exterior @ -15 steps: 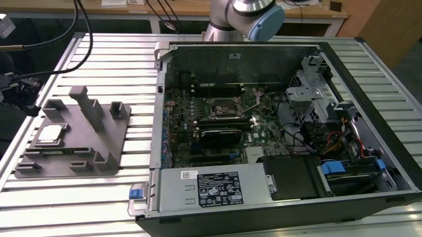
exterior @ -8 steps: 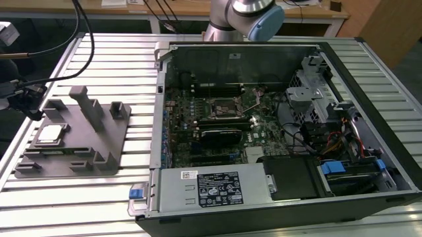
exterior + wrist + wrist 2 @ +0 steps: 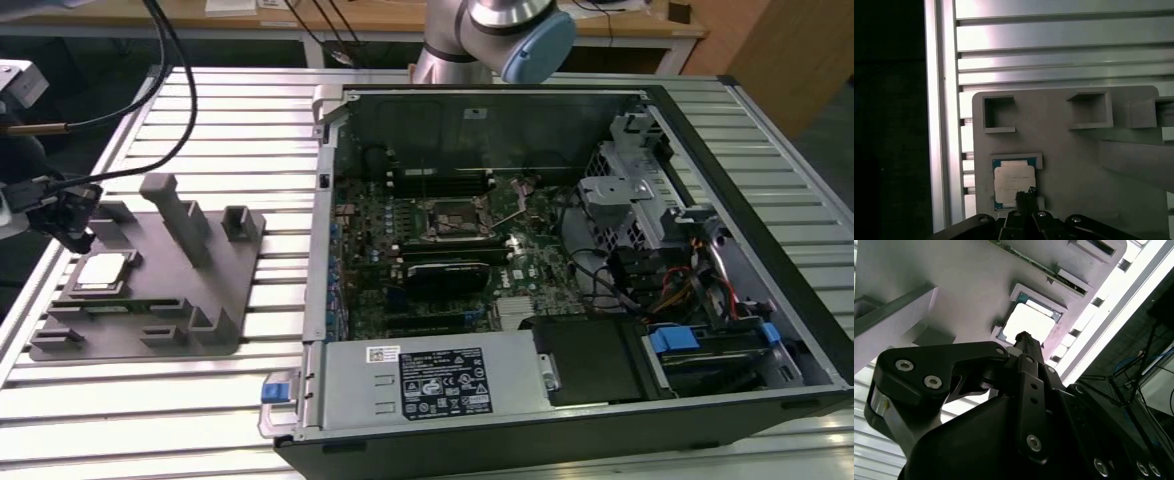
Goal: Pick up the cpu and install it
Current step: 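Pick up the cpu and move it towards the insertion slot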
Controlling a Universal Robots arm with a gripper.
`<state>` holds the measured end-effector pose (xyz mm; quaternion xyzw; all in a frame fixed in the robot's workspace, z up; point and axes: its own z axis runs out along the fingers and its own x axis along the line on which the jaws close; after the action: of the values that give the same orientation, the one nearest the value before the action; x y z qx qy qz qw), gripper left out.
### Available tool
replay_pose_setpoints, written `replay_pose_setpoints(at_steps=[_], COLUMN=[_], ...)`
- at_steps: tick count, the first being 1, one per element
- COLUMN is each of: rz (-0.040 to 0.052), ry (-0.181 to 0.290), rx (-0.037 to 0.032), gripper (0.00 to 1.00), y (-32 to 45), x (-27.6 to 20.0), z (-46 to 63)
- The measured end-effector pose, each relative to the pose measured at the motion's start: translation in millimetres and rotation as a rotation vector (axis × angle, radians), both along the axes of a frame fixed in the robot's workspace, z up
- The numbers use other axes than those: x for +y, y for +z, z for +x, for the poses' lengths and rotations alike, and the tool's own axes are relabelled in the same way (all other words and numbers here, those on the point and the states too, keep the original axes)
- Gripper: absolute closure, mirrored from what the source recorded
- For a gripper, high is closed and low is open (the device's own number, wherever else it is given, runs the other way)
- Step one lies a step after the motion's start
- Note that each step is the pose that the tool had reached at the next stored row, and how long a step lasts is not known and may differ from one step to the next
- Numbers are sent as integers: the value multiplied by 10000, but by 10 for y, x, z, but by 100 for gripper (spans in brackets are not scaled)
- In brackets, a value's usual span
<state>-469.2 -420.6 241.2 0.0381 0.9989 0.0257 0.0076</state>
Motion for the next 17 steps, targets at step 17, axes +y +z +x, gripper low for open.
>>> replay_pose_setpoints(at_steps=[17], rz=[0], ry=[0], rx=[0], gripper=[89], y=[-271], x=[-7], z=[-40])
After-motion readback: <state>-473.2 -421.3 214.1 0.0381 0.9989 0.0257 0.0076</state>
